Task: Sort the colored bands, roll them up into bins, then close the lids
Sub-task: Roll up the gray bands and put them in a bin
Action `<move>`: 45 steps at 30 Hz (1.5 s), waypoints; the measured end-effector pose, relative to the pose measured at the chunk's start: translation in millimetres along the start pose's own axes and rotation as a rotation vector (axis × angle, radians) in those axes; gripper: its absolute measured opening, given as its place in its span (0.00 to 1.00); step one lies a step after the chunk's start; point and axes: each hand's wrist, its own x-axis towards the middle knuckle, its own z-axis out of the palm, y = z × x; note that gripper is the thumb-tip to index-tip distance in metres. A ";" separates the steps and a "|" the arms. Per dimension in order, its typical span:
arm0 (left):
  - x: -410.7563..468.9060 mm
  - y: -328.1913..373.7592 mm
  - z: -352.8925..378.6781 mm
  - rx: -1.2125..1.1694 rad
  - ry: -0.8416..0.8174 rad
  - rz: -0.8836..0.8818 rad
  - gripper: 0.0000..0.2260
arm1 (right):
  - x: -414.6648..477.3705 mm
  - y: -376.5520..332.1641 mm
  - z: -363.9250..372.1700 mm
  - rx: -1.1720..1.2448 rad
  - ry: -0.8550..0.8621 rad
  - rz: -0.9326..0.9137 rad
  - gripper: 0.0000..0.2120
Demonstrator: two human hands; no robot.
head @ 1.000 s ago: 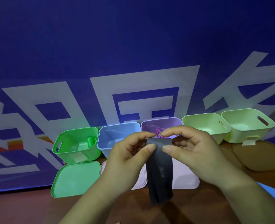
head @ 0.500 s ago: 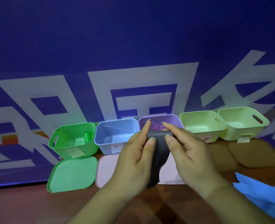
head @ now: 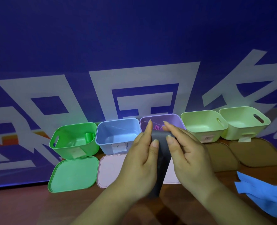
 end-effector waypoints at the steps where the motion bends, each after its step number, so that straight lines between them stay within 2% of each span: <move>1: -0.6 0.0 0.9 0.009 -0.013 0.002 0.22 | -0.2 0.1 -0.4 -0.006 0.003 -0.001 0.20; 5: -1.8 -1.5 -4.4 0.055 -0.085 0.003 0.25 | -1.1 2.9 -4.1 0.014 -0.014 0.023 0.17; 11: -0.8 2.6 -18.4 0.111 -0.152 0.044 0.25 | 3.3 2.4 -4.9 0.320 -0.081 0.243 0.07; 16: 1.5 -3.1 -21.3 0.060 -0.136 0.070 0.23 | 10.9 0.3 -9.2 0.392 -0.127 0.364 0.08; 19: 1.5 -2.3 -22.8 0.011 -0.135 0.109 0.18 | 12.4 -0.5 -11.2 0.411 -0.153 0.403 0.08; 22: 2.0 -3.4 -25.4 -0.058 -0.151 0.129 0.14 | 12.6 0.2 -13.6 0.379 -0.179 0.401 0.06; 26: 2.3 -8.2 -25.9 -0.158 -0.177 0.097 0.14 | 13.2 -0.5 -16.1 0.362 -0.191 0.398 0.06; 33: 2.0 -9.5 -19.6 -0.249 -0.078 0.063 0.14 | 9.2 -2.4 -18.9 0.355 -0.248 0.325 0.04; 38: 1.7 -7.4 -14.7 -0.331 -0.070 0.032 0.14 | 1.3 -1.9 -17.6 0.326 -0.193 0.234 0.13; 45: 1.7 2.6 -8.9 -0.469 -0.039 -0.011 0.12 | -3.7 3.1 -16.3 0.379 -0.135 0.103 0.13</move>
